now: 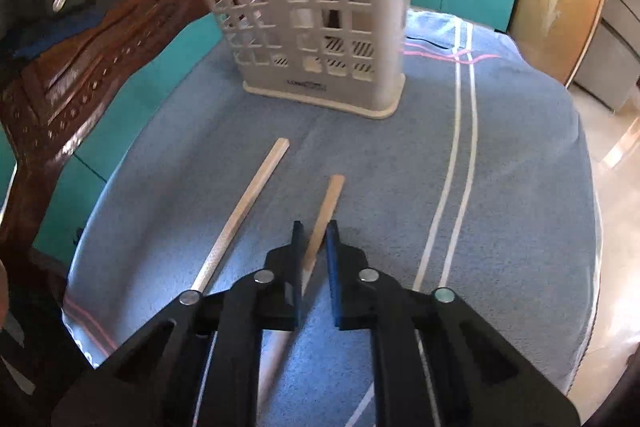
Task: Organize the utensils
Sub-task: 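Return both open tools to the last two light wood chopsticks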
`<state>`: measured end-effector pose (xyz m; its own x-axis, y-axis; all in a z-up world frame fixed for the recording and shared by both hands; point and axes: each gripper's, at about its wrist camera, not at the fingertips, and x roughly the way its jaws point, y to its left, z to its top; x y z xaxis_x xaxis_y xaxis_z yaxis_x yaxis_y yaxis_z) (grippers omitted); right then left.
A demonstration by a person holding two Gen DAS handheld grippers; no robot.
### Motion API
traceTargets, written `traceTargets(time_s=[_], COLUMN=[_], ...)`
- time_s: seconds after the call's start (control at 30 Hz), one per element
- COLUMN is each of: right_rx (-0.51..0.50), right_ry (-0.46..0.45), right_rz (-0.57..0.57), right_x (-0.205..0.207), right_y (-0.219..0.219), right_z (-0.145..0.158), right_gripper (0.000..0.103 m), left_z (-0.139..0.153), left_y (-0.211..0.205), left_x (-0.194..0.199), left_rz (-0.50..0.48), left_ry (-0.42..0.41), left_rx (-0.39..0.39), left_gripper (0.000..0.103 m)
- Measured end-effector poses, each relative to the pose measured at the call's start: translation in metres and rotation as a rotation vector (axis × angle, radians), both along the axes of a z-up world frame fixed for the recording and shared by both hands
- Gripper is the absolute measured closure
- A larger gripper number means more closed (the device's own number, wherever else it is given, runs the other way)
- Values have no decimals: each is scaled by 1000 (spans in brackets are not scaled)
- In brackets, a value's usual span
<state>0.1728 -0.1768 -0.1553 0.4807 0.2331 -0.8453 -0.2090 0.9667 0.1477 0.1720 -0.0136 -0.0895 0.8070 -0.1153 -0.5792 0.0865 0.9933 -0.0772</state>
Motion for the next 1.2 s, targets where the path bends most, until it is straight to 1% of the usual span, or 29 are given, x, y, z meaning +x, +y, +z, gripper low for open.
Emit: traceTargets(time_s=[0.1, 0.27, 0.33, 0.43, 0.53, 0.73, 0.8, 0.87, 1.07, 1.2], right_rx=[-4, 34, 46, 51, 53, 75, 77, 76, 68, 62], right_ry=[-33, -41, -36, -27, -26, -29, -36, -39, -27, -32], right_rz=[-43, -102, -120, -146, -171, -219, -225, -229, -219, -215], right_x=[1, 6, 6, 9, 10, 10, 9, 8, 9, 9], right_y=[-13, -32, -38, -43, -51, -62, -64, -64, -60, -60], right_z=[2, 6, 6, 3, 3, 7, 8, 7, 4, 3], right_gripper=[96, 96, 96, 96, 96, 84, 76, 72, 69, 60], left_z=[-4, -11, -19, -34, -47, -69, -76, -82, -98, -106], left_y=[-3, -12, -15, -24, -32, -45, -48, -51, -60, -61], left_x=[2, 8, 11, 18, 21, 25, 24, 23, 23, 24], left_rz=[-7, -18, -31, -56, -71, -81, -87, -94, -104, -104], left_ry=[11, 49, 86, 159, 209, 268, 283, 296, 325, 343], left_rx=[9, 35, 38, 37, 49, 98, 104, 109, 136, 130], left_gripper=[73, 70, 66, 64, 61, 56, 53, 51, 49, 48])
